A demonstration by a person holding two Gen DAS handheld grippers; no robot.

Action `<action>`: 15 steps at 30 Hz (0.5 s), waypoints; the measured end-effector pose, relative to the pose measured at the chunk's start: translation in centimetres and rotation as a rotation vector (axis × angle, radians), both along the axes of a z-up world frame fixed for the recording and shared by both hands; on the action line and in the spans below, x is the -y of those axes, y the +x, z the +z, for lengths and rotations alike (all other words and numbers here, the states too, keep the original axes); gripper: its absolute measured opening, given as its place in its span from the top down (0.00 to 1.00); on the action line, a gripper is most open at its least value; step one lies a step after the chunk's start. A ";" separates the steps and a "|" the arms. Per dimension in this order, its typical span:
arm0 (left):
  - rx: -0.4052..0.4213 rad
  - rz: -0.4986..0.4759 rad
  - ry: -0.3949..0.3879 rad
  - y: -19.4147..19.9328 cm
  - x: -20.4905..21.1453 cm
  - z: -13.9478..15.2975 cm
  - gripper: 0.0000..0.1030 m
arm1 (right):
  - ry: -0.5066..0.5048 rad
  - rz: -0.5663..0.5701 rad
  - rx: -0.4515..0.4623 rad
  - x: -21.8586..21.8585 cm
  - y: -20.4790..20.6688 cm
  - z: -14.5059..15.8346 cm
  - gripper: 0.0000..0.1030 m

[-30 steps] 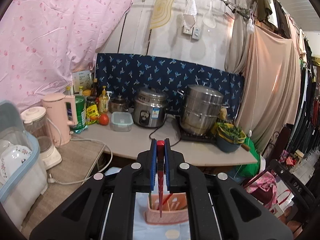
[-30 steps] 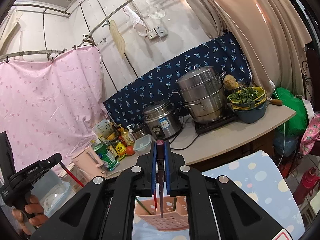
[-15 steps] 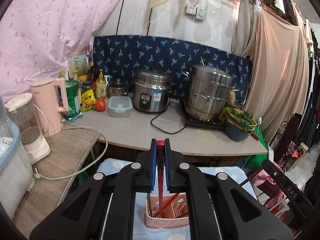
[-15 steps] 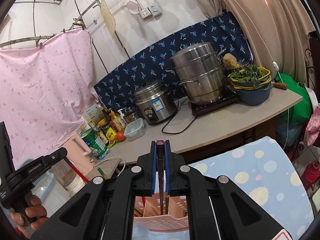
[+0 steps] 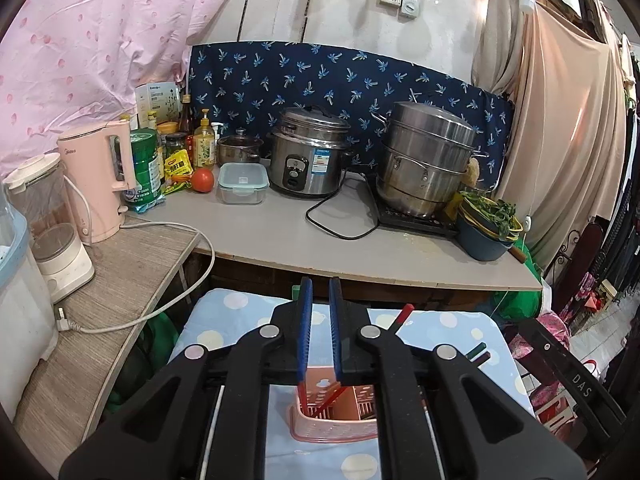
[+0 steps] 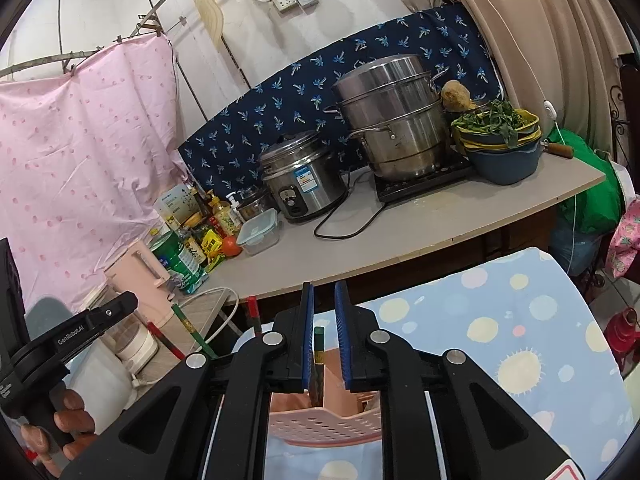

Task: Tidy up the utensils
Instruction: 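Lower the chopsticks into the basket and open both tools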

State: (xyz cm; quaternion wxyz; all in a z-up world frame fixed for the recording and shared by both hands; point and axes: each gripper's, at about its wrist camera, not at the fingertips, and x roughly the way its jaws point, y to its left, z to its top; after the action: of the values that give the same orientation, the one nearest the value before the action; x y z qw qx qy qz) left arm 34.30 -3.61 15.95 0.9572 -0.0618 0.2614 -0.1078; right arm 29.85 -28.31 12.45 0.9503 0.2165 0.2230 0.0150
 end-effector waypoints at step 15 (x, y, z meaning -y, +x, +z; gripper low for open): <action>-0.015 0.023 0.018 -2.8 -1.0 -0.5 0.75 | -0.034 0.023 0.002 -1.4 -3.7 0.6 0.87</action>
State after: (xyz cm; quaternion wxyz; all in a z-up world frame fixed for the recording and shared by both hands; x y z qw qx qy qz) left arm 31.53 -2.59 15.41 0.9569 -0.0572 0.2690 -0.0938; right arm 26.14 -26.88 13.04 0.9539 0.1977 0.2245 0.0222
